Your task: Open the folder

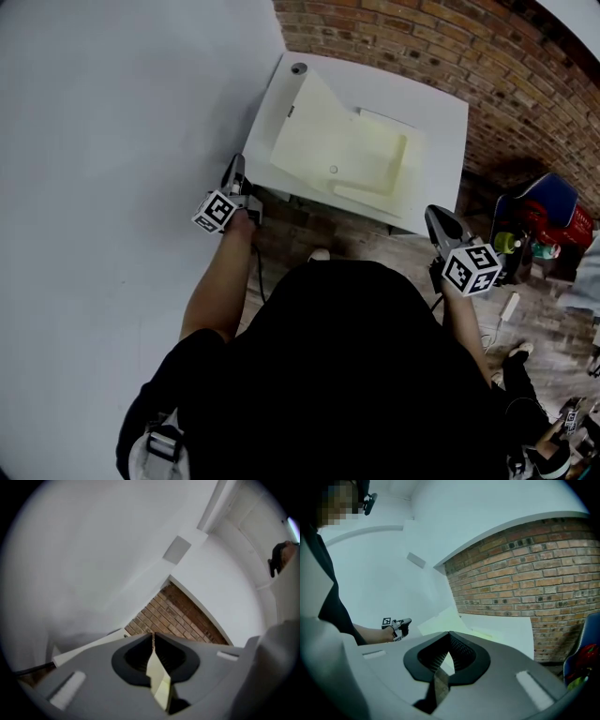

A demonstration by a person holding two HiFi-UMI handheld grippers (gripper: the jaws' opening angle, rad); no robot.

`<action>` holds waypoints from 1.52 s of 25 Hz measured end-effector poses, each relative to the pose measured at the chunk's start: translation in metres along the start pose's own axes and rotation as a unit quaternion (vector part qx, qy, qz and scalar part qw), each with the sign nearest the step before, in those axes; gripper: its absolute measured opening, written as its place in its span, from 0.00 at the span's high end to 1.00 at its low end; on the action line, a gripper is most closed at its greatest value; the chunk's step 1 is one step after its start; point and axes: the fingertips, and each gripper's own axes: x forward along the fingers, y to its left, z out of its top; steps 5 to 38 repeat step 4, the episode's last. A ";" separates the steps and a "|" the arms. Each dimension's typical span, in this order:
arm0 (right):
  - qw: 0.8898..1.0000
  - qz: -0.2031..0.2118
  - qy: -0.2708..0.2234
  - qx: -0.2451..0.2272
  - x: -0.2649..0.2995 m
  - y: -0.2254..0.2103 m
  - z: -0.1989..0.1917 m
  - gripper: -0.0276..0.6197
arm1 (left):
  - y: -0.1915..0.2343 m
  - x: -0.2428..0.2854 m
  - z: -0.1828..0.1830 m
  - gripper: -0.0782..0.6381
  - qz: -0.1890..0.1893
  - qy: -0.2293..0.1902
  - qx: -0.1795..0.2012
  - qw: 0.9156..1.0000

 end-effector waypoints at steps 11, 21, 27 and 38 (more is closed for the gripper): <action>1.000 -0.010 -0.014 0.000 -0.014 -0.009 0.009 0.96 | -0.017 -0.013 0.010 0.88 -0.009 -0.007 0.009 1.000; 1.000 -0.010 -0.014 0.000 -0.014 -0.009 0.009 0.96 | -0.017 -0.013 0.010 0.88 -0.009 -0.007 0.009 1.000; 1.000 -0.010 -0.014 0.000 -0.014 -0.009 0.009 0.96 | -0.017 -0.013 0.010 0.88 -0.009 -0.007 0.009 1.000; 1.000 -0.010 -0.014 0.000 -0.014 -0.009 0.009 0.96 | -0.017 -0.013 0.010 0.88 -0.009 -0.007 0.009 1.000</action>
